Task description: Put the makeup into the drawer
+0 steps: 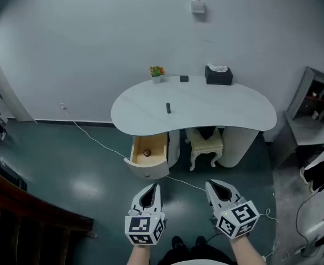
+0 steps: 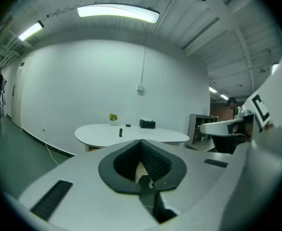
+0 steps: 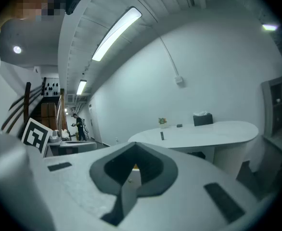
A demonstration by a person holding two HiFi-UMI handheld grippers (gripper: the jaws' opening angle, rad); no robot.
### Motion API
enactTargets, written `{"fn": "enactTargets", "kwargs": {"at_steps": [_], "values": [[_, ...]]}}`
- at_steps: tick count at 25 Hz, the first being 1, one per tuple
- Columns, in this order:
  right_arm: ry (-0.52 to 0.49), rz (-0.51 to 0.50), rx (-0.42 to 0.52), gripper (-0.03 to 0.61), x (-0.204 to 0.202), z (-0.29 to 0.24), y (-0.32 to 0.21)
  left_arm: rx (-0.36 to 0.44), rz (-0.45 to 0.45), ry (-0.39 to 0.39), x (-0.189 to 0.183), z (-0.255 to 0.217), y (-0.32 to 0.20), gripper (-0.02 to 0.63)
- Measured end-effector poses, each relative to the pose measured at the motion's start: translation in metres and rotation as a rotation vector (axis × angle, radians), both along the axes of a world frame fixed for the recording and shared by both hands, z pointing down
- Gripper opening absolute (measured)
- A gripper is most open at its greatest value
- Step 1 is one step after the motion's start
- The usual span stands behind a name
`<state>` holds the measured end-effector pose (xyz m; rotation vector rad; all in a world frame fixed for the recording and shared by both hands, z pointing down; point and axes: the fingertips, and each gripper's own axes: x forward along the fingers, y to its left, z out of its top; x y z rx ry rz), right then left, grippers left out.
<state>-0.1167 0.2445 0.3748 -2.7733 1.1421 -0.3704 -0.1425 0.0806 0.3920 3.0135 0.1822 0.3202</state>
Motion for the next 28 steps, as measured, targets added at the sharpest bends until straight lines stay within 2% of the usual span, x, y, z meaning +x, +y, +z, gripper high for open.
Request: {"fn": "enactTargets", "kwargs": {"at_steps": [6,13,19,28], "values": [[-0.006,-0.032,0.0,0.002,0.008,0.003,0.009,0.002,-0.014,-0.003,0.009,-0.001,0.014,0.003],[-0.024,-0.103,-0.002,0.002,0.019,0.013,0.019,-0.014,-0.08,-0.027,0.017,0.005,0.025,0.003],[0.0,-0.096,0.014,0.003,0.038,0.009,0.035,-0.014,-0.14,-0.027,0.018,0.001,0.031,0.003],[-0.034,-0.09,0.008,0.087,0.066,0.02,0.048,0.004,-0.189,-0.047,0.02,0.005,0.04,0.003]]}}
